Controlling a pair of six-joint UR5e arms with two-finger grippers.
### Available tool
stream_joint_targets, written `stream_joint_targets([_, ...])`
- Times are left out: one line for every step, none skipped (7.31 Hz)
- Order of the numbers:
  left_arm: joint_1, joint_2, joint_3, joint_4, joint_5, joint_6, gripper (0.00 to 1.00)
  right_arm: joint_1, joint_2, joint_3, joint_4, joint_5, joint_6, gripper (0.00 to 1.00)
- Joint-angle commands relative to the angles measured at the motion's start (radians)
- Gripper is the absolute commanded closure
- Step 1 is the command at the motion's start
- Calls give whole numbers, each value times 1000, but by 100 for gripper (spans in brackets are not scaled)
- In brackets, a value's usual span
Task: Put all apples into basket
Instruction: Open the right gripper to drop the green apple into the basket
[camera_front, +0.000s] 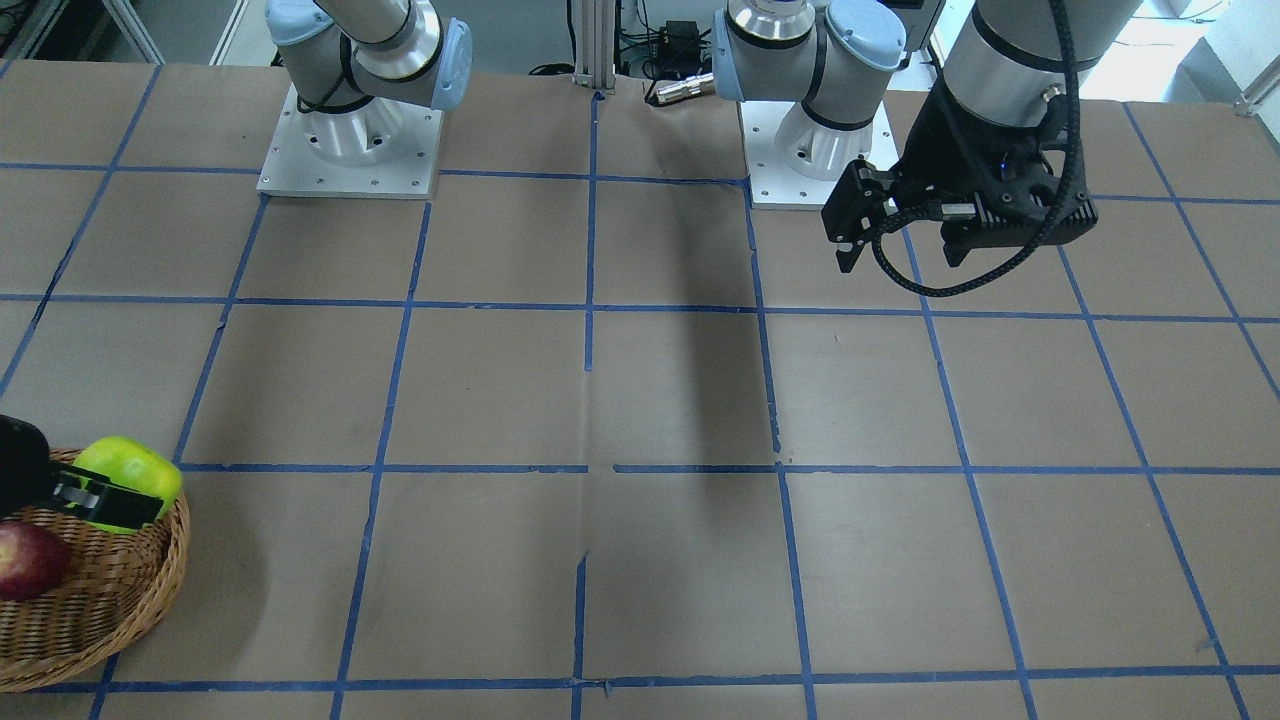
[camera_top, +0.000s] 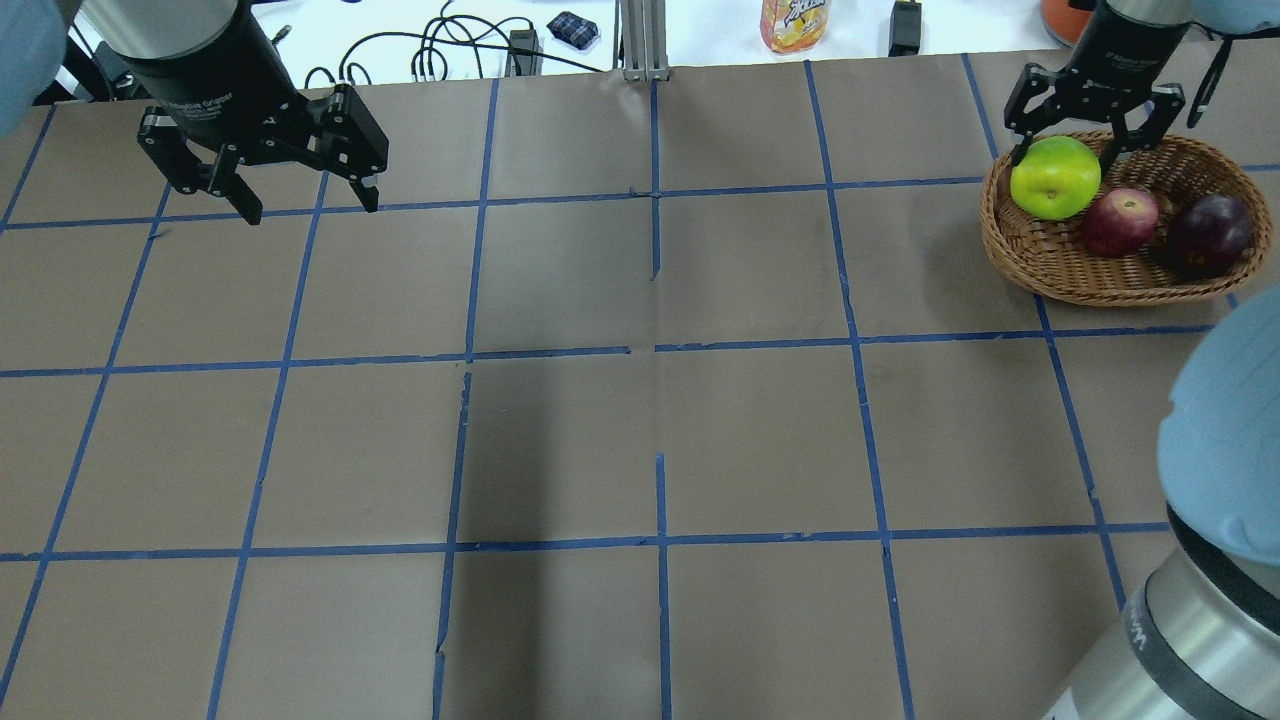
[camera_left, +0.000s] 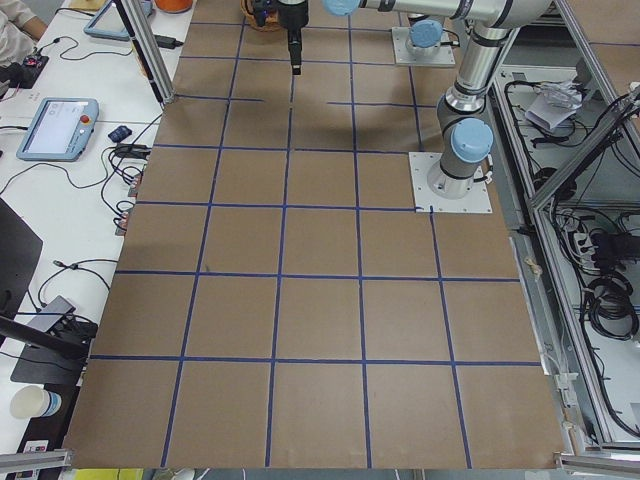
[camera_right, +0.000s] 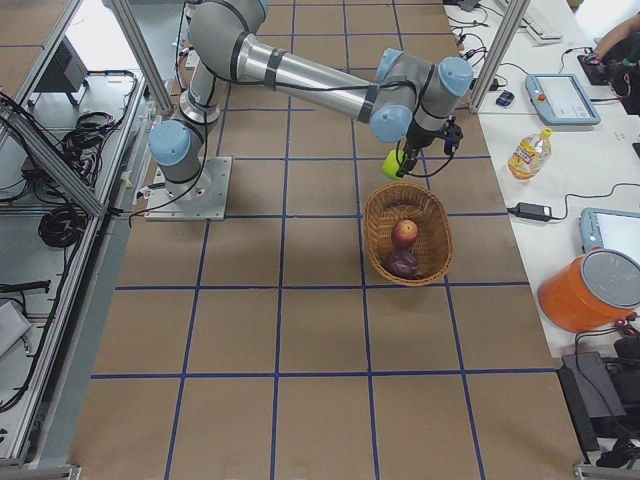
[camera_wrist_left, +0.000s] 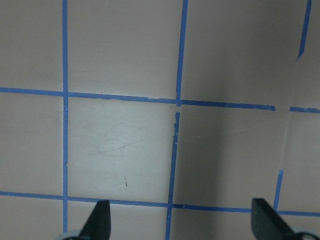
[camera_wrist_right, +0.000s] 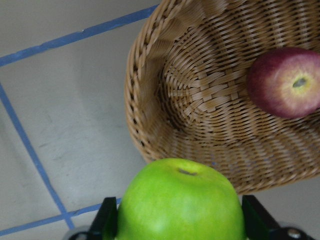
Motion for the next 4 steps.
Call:
stream_joint_targets([0,2,0,0,0,-1,0,-27,54,9,-94,-56,-53,100])
stream_joint_targets([0,2,0,0,-3,-3,0,-28,74,8,-128,-76,-52,100])
stream_joint_targets([0,2,0,0,-5,-3,0,-28,91,12,-201,-99,-52,83])
stream_joint_targets([0,2,0,0,-5,-3,0,-28,98,12,-194,-95,-35,13])
